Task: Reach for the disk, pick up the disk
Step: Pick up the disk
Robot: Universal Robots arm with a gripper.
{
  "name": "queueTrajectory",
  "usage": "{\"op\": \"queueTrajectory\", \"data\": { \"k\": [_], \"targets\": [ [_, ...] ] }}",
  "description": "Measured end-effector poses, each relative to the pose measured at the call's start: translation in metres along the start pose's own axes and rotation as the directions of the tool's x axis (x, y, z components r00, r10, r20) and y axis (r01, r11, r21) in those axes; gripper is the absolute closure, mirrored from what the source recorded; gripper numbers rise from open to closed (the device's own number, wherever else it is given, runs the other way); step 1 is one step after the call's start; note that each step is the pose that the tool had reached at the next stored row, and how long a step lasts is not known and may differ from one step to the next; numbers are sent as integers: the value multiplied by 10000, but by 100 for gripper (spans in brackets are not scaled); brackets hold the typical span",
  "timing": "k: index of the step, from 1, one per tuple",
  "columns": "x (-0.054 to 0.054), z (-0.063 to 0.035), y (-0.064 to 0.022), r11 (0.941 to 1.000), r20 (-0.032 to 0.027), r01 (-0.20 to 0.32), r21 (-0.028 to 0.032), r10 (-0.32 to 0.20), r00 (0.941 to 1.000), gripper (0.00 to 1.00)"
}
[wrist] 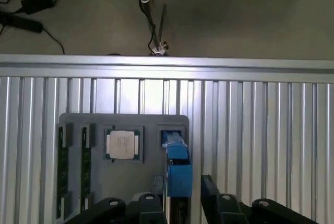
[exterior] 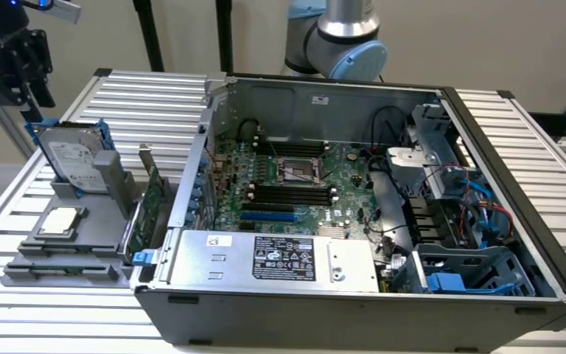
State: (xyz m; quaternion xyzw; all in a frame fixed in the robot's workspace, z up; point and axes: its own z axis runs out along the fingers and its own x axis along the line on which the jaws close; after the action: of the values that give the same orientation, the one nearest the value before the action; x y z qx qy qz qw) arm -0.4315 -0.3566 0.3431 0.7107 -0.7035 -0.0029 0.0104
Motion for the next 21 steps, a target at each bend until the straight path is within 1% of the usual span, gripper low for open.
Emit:
{"op": "queueTrajectory", "data": {
  "k": [1, 2, 3, 4, 17, 21],
  "targets": [
    [0, 14, 0, 10000, -8, -3, 11, 3, 10000, 58],
    [0, 26, 0, 10000, -17, -5, 19, 5, 10000, 53],
    [-1, 39, 0, 10000, -26, -7, 27, 7, 10000, 53],
    [-1, 56, 0, 10000, -29, -9, 37, 9, 10000, 46],
    [4, 293, 37, 9999, -35, -52, 163, 53, 10000, 46],
    [15, 365, 36, 9998, -34, -52, 181, 53, 10000, 46]
  ]
}}
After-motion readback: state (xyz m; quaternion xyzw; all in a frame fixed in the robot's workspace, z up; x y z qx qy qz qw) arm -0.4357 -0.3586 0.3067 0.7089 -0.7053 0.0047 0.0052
